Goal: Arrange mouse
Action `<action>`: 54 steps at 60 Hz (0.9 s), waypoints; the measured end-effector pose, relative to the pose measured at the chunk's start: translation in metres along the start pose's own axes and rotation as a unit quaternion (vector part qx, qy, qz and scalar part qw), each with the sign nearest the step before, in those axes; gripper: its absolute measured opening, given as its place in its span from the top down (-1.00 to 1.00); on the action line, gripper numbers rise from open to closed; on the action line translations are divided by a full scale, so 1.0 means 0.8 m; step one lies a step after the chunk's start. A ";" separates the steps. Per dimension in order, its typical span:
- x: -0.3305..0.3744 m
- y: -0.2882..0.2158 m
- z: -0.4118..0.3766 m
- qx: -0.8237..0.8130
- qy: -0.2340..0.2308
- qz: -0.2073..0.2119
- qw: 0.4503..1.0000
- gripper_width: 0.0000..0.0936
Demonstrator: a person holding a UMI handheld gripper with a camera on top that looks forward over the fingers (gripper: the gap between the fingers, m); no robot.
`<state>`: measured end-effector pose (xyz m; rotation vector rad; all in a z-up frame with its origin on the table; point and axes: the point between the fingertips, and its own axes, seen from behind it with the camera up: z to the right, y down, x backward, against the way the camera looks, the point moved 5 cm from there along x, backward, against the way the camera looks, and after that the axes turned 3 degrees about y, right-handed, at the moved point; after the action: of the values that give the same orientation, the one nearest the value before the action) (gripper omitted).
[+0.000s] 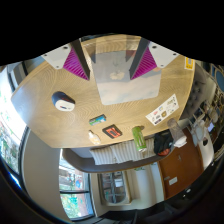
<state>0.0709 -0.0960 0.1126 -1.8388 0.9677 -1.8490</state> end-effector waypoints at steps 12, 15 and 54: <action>-0.029 -0.002 0.068 0.020 0.053 0.007 0.998 -0.76; -0.043 -0.002 0.085 0.031 0.060 0.011 0.998 -0.76; -0.143 -0.065 0.047 0.063 -0.004 0.073 0.995 -0.19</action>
<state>0.1285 0.0103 0.0612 -1.6561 0.9328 -1.7715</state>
